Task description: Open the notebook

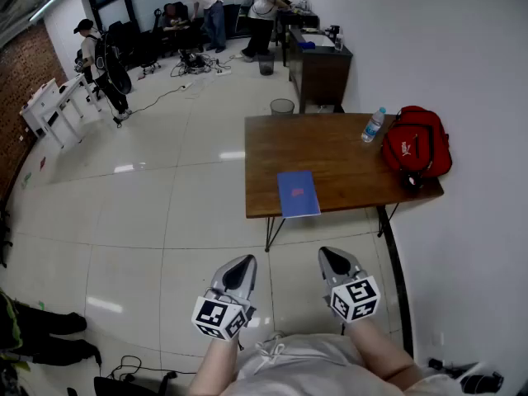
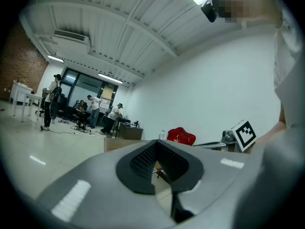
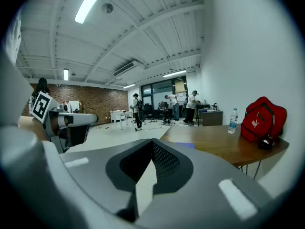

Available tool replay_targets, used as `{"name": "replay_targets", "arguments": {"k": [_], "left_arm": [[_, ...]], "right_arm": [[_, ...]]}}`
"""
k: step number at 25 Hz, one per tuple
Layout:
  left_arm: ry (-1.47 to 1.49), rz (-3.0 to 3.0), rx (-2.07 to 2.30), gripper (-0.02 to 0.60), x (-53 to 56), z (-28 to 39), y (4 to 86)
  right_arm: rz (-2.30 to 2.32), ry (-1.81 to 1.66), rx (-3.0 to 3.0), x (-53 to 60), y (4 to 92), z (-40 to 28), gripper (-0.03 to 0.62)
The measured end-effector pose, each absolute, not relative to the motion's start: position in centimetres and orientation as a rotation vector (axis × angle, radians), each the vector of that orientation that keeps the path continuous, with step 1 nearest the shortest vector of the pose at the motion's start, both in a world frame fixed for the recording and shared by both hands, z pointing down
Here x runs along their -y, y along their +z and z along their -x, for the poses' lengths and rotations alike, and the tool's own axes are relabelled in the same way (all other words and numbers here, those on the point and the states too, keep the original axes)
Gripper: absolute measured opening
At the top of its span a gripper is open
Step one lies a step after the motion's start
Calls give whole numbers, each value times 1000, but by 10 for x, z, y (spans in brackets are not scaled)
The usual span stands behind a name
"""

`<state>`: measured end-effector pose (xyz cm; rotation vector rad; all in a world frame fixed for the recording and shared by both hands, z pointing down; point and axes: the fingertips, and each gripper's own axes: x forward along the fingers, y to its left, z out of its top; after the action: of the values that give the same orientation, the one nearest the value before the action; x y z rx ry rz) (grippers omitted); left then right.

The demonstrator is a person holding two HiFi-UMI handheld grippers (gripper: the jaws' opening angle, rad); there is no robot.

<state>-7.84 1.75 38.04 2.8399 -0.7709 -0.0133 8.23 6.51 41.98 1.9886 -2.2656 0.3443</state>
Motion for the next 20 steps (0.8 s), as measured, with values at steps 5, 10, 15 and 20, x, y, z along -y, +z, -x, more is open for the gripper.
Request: {"name": "replay_targets", "arguments": {"k": [5,10,15,20], "left_arm": [[8,-2822,770,6,2,82,390],[43,-2787,769,6,24,75,408],[84,-2760,789,6,65,54,428],[146,-2721,787,6,110,21,454]], "right_arm": [[-2019,370,2229,-46,426,-89,8],[-2018,405,2188,-25,440,-103,8],[-2023,454,2153,15,464,-134,8],[-1999,522,2106,64,496,-169,8]]}}
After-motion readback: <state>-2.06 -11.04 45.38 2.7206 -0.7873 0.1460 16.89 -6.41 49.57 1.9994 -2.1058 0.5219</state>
